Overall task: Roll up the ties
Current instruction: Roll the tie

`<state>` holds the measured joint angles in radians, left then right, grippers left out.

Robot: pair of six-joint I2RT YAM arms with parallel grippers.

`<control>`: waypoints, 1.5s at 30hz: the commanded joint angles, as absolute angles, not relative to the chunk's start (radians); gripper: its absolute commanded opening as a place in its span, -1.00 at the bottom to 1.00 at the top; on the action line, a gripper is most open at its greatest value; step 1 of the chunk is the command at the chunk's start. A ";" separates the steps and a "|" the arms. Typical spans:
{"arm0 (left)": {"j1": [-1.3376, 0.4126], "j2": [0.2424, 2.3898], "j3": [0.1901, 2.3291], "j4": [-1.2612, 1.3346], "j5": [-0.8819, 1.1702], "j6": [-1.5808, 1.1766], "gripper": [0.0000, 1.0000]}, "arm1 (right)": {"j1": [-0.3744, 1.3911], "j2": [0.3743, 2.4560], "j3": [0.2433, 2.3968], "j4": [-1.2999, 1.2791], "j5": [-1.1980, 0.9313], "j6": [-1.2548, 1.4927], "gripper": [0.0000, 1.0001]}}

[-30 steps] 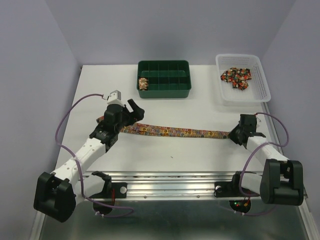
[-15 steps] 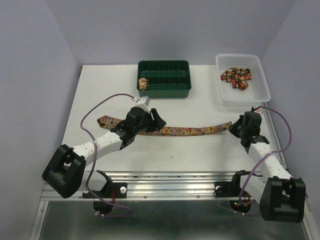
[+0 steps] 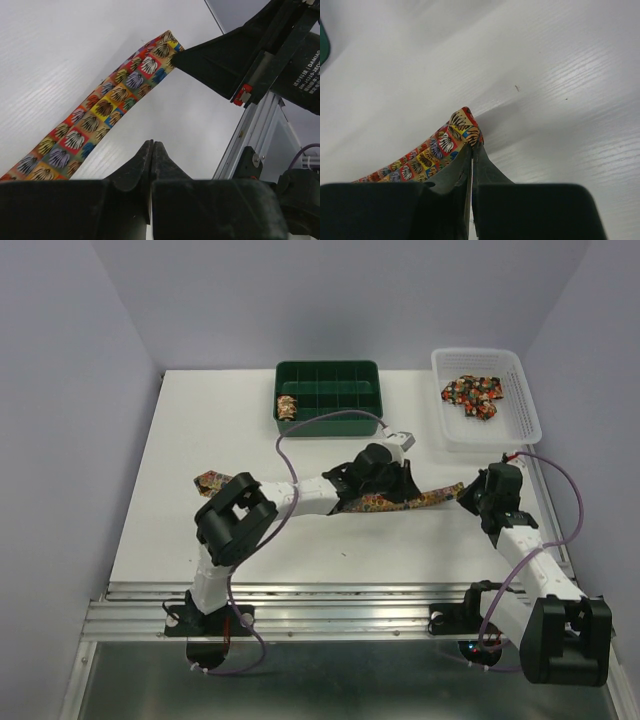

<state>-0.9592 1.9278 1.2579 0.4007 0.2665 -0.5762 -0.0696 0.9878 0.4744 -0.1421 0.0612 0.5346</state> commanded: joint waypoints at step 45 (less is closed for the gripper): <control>-1.068 2.347 1.781 0.166 0.015 -0.646 -1.00 | 0.195 1.029 0.431 -0.103 0.054 0.620 -0.99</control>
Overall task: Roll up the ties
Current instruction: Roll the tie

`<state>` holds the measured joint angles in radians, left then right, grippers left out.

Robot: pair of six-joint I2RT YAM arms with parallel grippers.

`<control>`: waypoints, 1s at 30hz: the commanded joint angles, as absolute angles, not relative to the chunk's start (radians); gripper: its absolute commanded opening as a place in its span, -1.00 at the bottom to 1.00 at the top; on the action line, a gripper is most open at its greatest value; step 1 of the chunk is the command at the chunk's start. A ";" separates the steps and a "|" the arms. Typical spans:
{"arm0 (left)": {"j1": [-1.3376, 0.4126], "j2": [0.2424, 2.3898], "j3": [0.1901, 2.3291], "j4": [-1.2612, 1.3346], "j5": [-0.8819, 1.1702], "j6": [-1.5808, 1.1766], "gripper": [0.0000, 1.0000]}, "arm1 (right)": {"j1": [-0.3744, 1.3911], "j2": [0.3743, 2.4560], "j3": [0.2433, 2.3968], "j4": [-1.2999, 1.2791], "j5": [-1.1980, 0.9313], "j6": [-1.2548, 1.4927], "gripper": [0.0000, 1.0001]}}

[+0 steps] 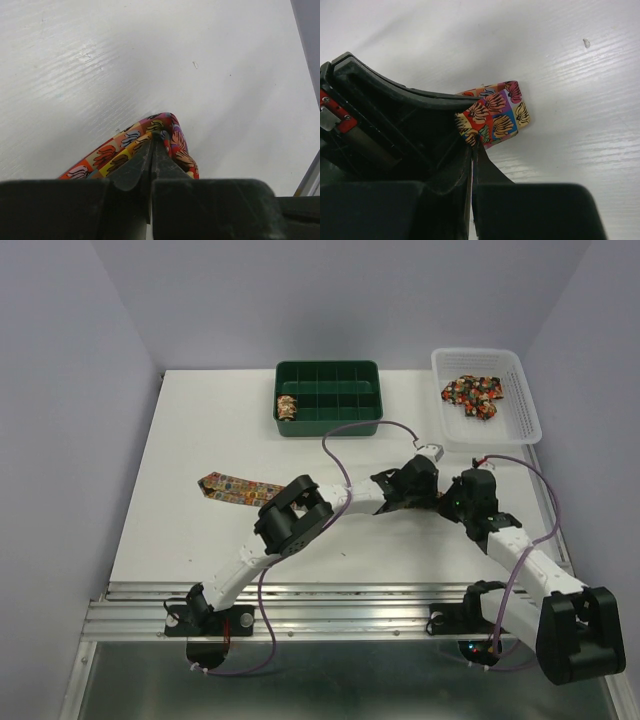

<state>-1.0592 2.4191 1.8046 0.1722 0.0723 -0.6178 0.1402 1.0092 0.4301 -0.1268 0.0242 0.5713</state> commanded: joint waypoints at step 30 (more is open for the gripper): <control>-0.953 2.043 1.292 0.247 -0.031 -0.617 -1.00 | 0.224 1.003 0.462 -0.092 0.170 0.626 -0.99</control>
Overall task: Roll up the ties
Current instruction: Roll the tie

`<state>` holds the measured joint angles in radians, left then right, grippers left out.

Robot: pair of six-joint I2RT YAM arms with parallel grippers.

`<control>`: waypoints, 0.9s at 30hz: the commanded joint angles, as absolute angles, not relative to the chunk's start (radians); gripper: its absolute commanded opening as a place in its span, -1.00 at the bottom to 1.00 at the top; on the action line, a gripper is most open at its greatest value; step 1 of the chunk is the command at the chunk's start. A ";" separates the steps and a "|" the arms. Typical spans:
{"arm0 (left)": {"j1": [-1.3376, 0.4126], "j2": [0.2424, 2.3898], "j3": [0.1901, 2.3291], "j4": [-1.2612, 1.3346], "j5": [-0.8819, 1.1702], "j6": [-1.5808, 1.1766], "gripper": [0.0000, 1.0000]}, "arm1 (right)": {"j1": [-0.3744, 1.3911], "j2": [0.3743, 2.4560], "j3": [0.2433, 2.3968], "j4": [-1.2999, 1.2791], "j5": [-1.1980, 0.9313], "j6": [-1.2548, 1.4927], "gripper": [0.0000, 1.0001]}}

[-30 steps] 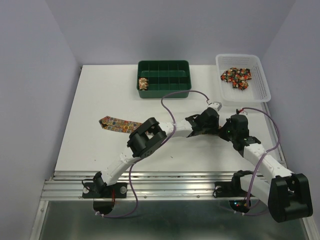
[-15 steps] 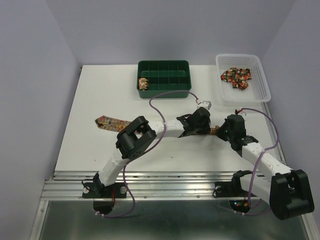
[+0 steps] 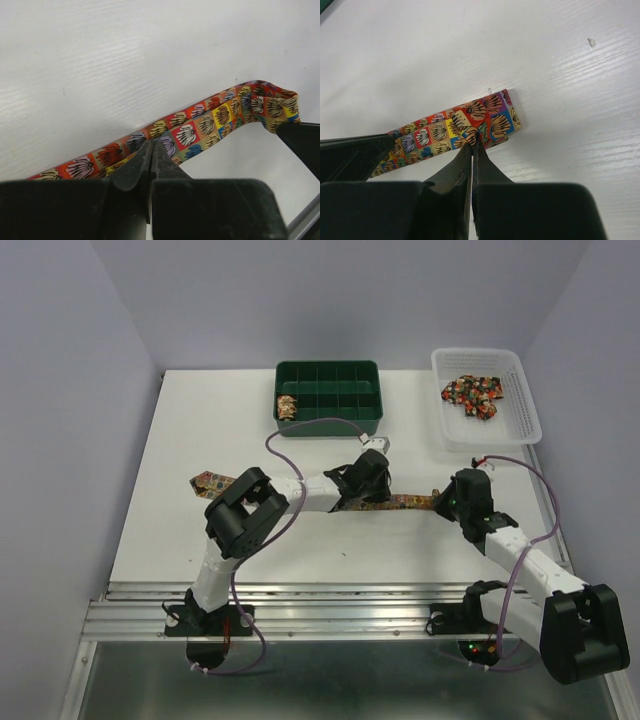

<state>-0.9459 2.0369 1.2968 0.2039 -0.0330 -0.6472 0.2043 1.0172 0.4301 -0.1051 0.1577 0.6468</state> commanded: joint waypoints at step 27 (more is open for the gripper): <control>-0.956 2.063 1.221 0.290 -0.028 -0.669 -1.00 | 0.408 1.166 0.557 -0.027 0.215 0.664 -0.99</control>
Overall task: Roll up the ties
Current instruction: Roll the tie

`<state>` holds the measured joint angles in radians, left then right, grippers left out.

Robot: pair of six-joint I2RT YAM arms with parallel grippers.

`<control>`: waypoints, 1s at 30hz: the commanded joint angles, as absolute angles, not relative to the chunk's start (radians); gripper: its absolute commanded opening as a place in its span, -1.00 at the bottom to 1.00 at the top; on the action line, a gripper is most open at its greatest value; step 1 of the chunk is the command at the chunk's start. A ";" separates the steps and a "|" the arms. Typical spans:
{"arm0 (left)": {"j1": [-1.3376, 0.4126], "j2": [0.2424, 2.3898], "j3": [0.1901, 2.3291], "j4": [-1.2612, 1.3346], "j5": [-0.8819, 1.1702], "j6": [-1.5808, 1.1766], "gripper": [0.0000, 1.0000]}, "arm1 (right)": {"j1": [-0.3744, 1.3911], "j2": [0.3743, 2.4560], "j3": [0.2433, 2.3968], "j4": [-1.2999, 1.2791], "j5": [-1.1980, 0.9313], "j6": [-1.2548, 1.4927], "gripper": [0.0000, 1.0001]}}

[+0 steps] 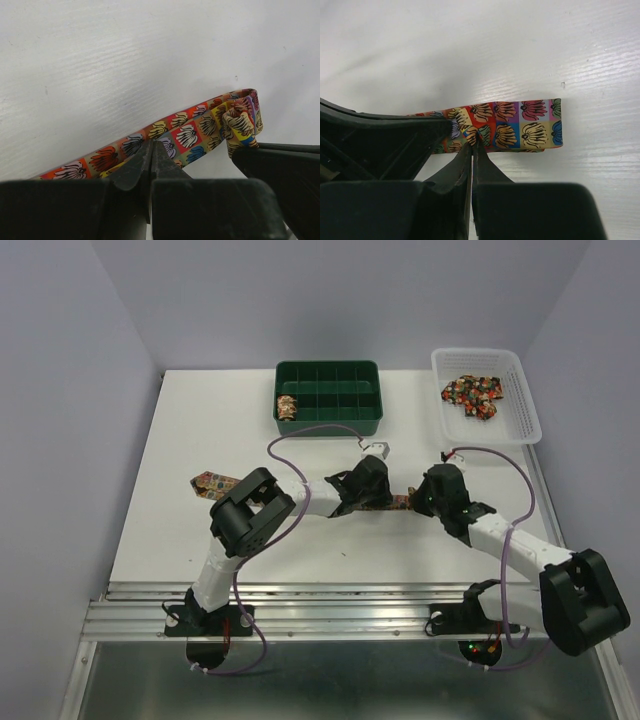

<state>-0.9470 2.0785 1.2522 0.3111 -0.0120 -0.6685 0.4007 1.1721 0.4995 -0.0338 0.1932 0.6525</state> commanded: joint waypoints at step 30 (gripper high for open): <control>-0.948 1.967 1.224 0.337 0.071 -0.721 -0.07 | 0.423 1.328 0.517 0.124 0.133 0.644 -0.91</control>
